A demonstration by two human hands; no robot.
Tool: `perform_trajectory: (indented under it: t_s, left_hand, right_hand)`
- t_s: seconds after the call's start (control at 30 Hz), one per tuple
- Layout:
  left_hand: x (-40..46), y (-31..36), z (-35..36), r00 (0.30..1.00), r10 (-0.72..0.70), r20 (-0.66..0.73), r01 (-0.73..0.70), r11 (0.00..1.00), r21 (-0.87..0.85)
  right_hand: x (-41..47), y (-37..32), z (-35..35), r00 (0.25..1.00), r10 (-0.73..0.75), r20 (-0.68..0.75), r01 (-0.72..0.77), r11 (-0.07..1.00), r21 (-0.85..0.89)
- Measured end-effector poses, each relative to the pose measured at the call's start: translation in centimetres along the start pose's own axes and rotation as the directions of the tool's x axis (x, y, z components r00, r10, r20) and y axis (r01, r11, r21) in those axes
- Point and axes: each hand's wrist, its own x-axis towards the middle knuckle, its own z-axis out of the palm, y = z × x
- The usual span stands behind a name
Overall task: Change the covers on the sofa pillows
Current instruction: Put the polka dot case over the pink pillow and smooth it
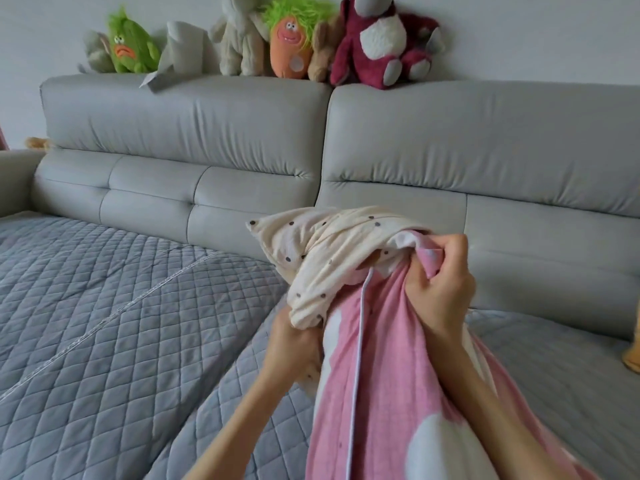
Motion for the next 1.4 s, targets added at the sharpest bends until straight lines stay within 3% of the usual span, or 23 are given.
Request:
perform_trajectory:
  t_s: [0.1,0.17,0.2,0.23,0.27,0.3,0.33,0.37,0.43,0.53,0.6,0.67,0.73,0.8,0.9,1.03,1.1,1.23,1.3,1.4]
  left_hand:
    - [-3.5,0.5,-2.1,0.998,-0.013,0.055,0.021,0.991,-0.133]
    - [-5.4,-0.5,-5.6,0.988,0.014,0.152,-0.002,0.997,-0.079]
    - [-6.2,-1.3,-7.7,0.97,-0.028,0.243,0.031,1.0,-0.006]
    - [-6.9,-2.6,-10.3,0.925,-0.166,0.343,0.157,0.986,0.055]
    - [-7.6,-4.3,-12.8,0.84,-0.342,0.422,0.299,0.94,0.166]
    - [-8.2,-5.2,-15.0,0.761,-0.448,0.469,0.352,0.892,0.283]
    - [-8.3,-6.5,-17.2,0.716,-0.518,0.468,0.377,0.851,0.366]
    - [-8.2,-6.9,-19.0,0.724,-0.57,0.389,0.401,0.806,0.434]
    - [-6.5,-6.4,-20.6,0.818,-0.559,0.135,0.455,0.772,0.443]
    - [-3.0,-4.8,-19.8,0.928,-0.247,-0.279,0.362,0.777,0.516]
    - [-0.6,-3.6,-17.8,0.954,-0.072,-0.291,0.243,0.755,0.609]
    - [1.7,-3.0,-15.7,0.983,0.001,-0.183,0.119,0.757,0.643]
    - [4.0,-2.9,-14.0,0.999,-0.007,-0.044,0.034,0.758,0.652]
    - [6.3,-3.6,-13.1,0.992,-0.107,0.065,0.042,0.773,0.633]
    - [9.2,-4.1,-11.8,0.944,-0.267,0.193,0.095,0.781,0.618]
    - [11.4,-4.6,-10.5,0.932,-0.242,0.269,0.005,0.753,0.658]
    - [11.9,-5.0,-10.2,0.944,-0.223,0.244,-0.013,0.713,0.701]
    - [13.0,-6.4,-10.8,0.944,-0.313,0.099,0.199,0.786,0.585]
    - [13.8,-6.8,-11.0,0.953,-0.304,0.007,0.25,0.795,0.553]
    - [15.0,-7.4,-10.5,0.983,-0.164,-0.086,0.178,0.713,0.679]
  right_hand:
    - [-3.8,-1.0,1.0,0.981,-0.056,0.188,0.06,0.998,-0.017]
    - [-7.4,-2.2,2.2,0.893,-0.133,0.431,0.133,0.991,0.031]
    - [-9.0,-2.8,3.0,0.819,-0.161,0.551,0.163,0.986,0.045]
    - [-10.2,-3.4,3.8,0.718,-0.167,0.676,0.182,0.982,0.049]
    - [-11.2,-4.0,4.5,0.581,-0.153,0.8,0.19,0.981,0.049]
    - [-11.6,-4.7,5.0,0.416,-0.117,0.902,0.197,0.98,0.037]
    - [-11.8,-5.0,5.5,0.289,-0.103,0.952,0.202,0.978,0.045]
    - [-11.6,-5.3,5.8,0.236,-0.098,0.967,0.19,0.98,0.053]
    - [-10.6,-5.9,5.6,0.328,-0.098,0.94,0.089,0.993,0.072]
    - [-7.6,-4.7,5.6,0.594,-0.008,0.804,-0.025,0.999,0.029]
    - [-5.1,-2.2,6.0,0.729,0.053,0.682,-0.055,0.998,-0.019]
    - [-2.3,0.8,6.5,0.789,0.147,0.596,-0.071,0.986,-0.149]
    - [0.2,4.1,7.0,0.791,0.272,0.547,-0.124,0.948,-0.292]
    - [2.1,7.4,7.8,0.731,0.407,0.548,-0.19,0.892,-0.409]
    - [3.6,11.3,9.5,0.563,0.572,0.597,-0.341,0.818,-0.463]
    - [3.7,14.5,11.8,0.251,0.724,0.643,-0.682,0.604,-0.413]
    - [3.9,15.3,12.9,0.193,0.712,0.675,-0.757,0.546,-0.359]
    - [4.2,15.6,14.7,0.304,0.639,0.706,-0.774,0.598,-0.208]
    - [4.1,15.7,15.6,0.449,0.601,0.661,-0.673,0.715,-0.192]
    - [4.7,15.6,16.9,0.646,0.575,0.501,-0.512,0.814,-0.274]
